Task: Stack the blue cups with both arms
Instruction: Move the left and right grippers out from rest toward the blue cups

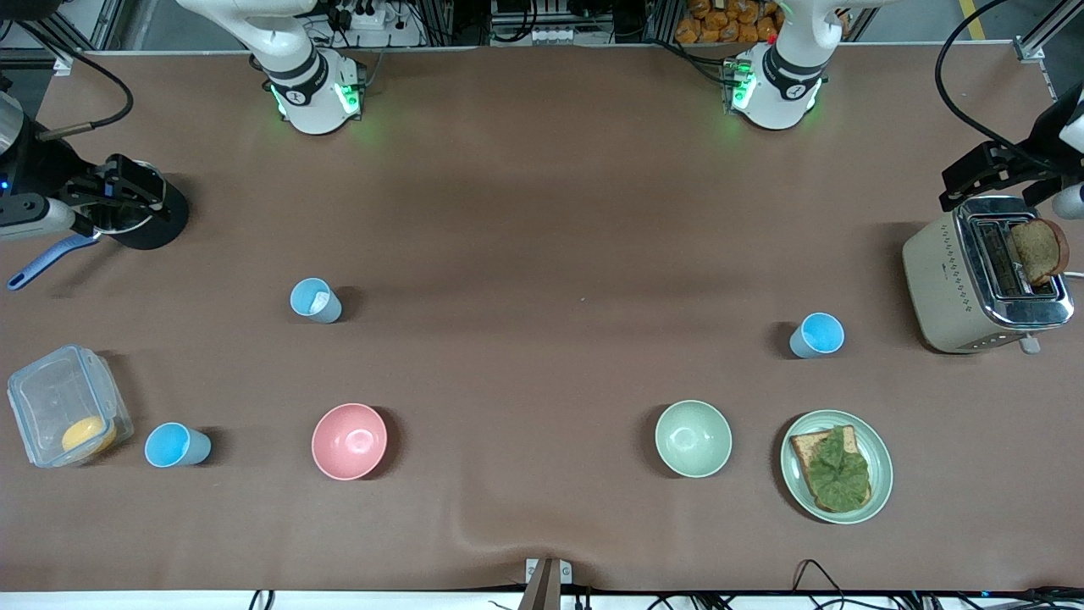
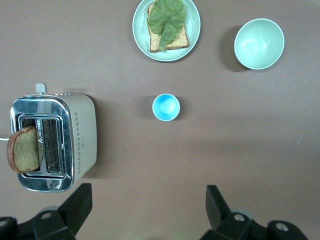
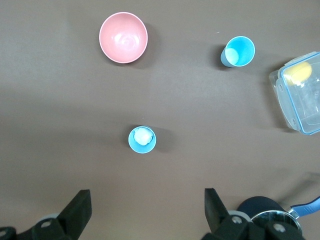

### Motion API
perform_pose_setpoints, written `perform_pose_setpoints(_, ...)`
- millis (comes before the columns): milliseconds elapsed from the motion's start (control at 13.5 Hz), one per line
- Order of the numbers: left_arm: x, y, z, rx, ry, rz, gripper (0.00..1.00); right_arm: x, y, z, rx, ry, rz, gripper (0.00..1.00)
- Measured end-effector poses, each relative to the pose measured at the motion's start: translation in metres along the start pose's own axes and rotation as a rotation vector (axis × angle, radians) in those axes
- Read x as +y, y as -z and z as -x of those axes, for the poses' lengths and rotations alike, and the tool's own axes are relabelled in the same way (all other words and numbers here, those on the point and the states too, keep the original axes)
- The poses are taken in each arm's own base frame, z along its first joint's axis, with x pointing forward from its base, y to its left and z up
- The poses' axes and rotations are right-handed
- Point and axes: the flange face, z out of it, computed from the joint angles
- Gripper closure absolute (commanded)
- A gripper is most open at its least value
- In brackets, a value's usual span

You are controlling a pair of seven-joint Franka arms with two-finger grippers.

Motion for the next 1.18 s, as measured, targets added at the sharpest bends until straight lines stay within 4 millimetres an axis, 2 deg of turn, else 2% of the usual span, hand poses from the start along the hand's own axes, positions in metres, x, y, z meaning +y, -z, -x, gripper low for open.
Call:
perform_pose_setpoints(295, 0.000, -0.002, -0.001, -0.005, 0.000, 0.000, 0.00, 0.000, 0.000, 0.003, -0.023, -0.002, -0.004, 0.00)
perform_pose_setpoints(443, -0.001, -0.011, -0.008, -0.014, 0.000, 0.001, 0.00, 0.008, -0.003, 0.007, -0.052, -0.017, -0.008, 0.00)
perform_pose_setpoints(665, 0.001, -0.041, -0.032, -0.016, -0.005, 0.007, 0.00, 0.027, -0.008, 0.008, -0.066, -0.051, -0.012, 0.00)
perform_pose_setpoints(812, 0.004, -0.067, -0.046, -0.019, -0.009, 0.009, 0.00, 0.028, -0.011, 0.007, -0.071, -0.052, -0.014, 0.00)
perform_pose_setpoints(960, 0.005, -0.091, -0.052, -0.015, -0.010, 0.010, 0.00, 0.027, -0.011, 0.006, -0.071, -0.049, -0.014, 0.00)
perform_pose_setpoints(1182, 0.006, -0.109, -0.053, -0.029, -0.012, 0.009, 0.00, 0.026, -0.011, 0.006, -0.071, -0.048, -0.015, 0.00)
